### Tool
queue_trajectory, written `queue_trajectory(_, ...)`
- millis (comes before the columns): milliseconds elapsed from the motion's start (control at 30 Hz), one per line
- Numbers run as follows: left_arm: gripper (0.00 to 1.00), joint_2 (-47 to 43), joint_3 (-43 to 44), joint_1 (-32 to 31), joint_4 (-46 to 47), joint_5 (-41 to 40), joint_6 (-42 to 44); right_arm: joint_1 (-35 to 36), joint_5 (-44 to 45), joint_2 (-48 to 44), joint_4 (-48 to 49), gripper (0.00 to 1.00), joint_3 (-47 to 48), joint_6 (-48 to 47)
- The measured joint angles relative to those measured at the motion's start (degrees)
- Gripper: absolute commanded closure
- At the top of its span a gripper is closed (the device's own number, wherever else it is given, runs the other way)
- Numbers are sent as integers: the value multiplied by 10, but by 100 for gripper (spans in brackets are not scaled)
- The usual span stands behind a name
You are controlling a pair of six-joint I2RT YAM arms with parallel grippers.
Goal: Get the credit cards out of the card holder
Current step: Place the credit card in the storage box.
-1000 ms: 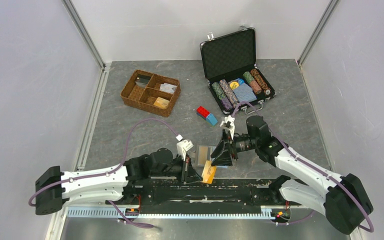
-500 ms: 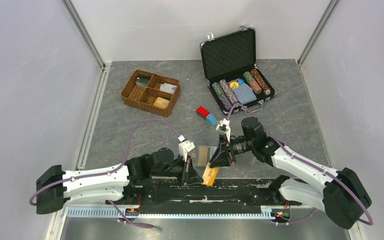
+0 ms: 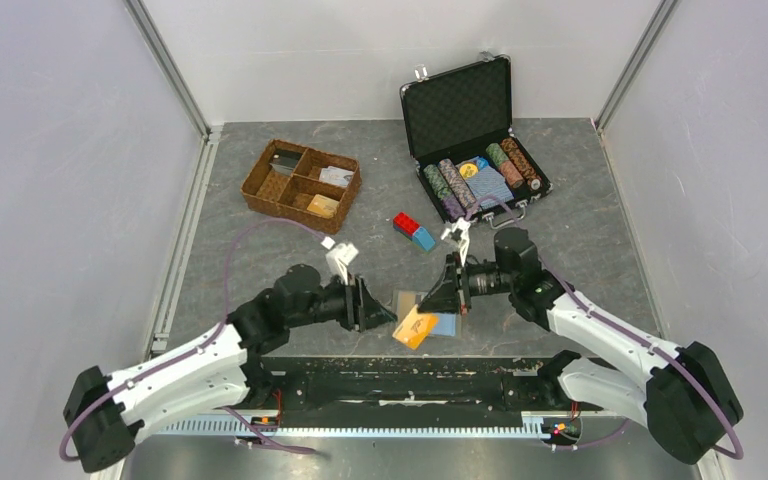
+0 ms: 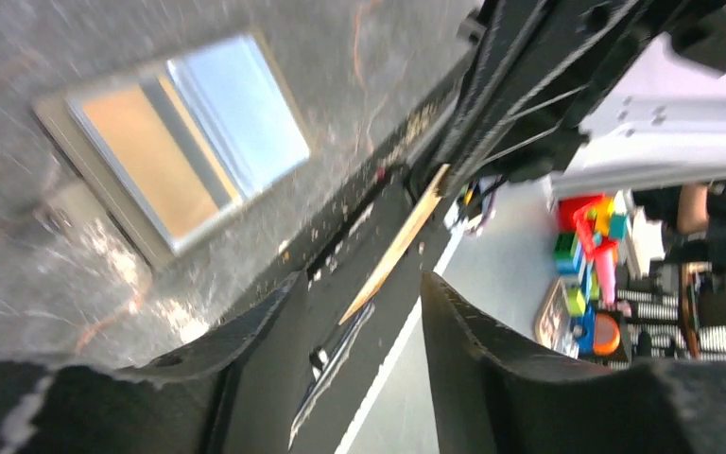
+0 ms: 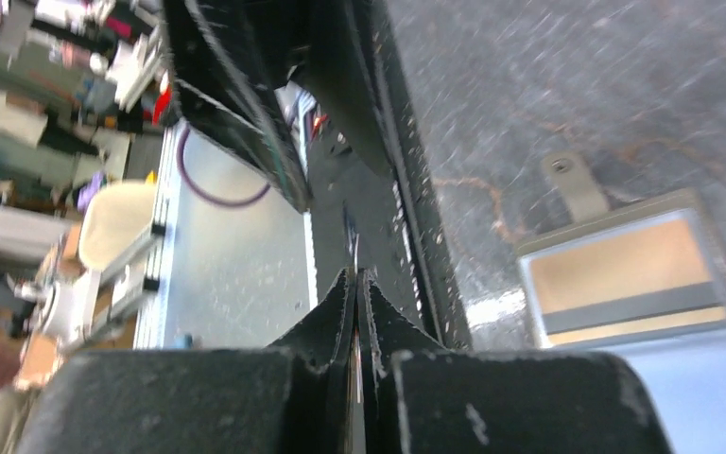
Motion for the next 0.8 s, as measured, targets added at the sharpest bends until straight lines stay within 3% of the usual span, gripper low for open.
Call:
queue_trajectory(100, 34, -35, 16, 42, -7, 0, 6, -23, 33, -11, 52, 100, -6, 70)
queue_trajectory(200, 32, -56, 29, 65, -5, 0, 10, -34, 76, -32, 122, 100, -25, 152)
queue_trajectory(500, 30, -33, 23, 71, 53, 0, 9, -34, 223, -72, 341, 100, -137, 379)
queue_trajectory(700, 31, 9, 1, 71, 139, 14, -23, -34, 310, -114, 397, 100, -186, 441)
queue_trajectory(800, 40, 41, -3, 71, 184, 24, -40, -34, 335, -118, 413, 100, -197, 458)
